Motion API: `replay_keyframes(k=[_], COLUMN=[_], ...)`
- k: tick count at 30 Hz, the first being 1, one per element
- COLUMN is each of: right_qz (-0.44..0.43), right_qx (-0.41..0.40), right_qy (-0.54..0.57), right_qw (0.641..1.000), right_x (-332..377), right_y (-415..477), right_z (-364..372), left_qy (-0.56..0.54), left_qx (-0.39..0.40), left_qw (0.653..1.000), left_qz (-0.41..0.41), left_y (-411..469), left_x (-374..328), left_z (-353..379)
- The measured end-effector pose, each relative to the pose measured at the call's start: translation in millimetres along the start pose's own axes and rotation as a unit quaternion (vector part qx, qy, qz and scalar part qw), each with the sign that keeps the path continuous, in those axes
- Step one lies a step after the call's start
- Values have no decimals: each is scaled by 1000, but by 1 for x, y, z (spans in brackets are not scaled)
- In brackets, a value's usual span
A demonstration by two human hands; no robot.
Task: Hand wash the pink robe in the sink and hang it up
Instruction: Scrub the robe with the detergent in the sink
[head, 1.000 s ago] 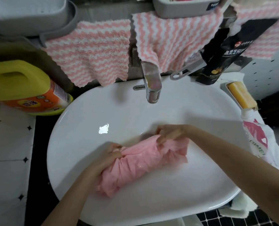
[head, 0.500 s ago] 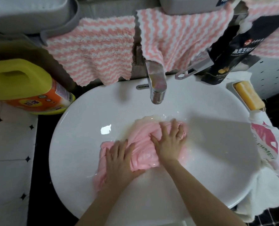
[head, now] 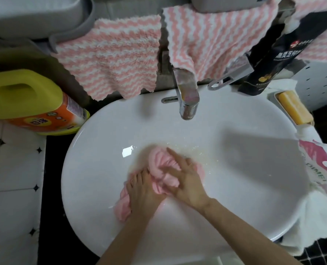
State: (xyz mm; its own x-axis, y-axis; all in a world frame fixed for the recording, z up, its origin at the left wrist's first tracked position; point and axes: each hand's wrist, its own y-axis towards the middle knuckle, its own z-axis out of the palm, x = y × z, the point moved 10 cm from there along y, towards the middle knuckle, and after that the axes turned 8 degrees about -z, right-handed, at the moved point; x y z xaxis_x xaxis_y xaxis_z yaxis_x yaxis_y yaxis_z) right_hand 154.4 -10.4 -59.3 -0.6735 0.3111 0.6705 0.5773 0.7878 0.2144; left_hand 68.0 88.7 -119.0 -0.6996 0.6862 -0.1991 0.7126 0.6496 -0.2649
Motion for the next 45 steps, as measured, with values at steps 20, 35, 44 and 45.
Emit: replay_keyframes(k=[20,35,44,45], right_qz=[-13,274,71,83], right_qx=[103,11,23,30], right_qy=[-35,-17,-129,-137], right_qw=[994,962,989,987], right_x=[-8,-66,-31,-38], right_y=[15,40,31,42], right_z=[24,32,49,51], left_qy=[-114,-84,-30,-23], left_qx=[14,-39,-68,-65], left_qw=[993,996,997,997], left_qz=[-19,15,25,26], left_y=[3,-1,3,2], left_x=[3,4,0,0], left_z=[-11,-2,-4,-3])
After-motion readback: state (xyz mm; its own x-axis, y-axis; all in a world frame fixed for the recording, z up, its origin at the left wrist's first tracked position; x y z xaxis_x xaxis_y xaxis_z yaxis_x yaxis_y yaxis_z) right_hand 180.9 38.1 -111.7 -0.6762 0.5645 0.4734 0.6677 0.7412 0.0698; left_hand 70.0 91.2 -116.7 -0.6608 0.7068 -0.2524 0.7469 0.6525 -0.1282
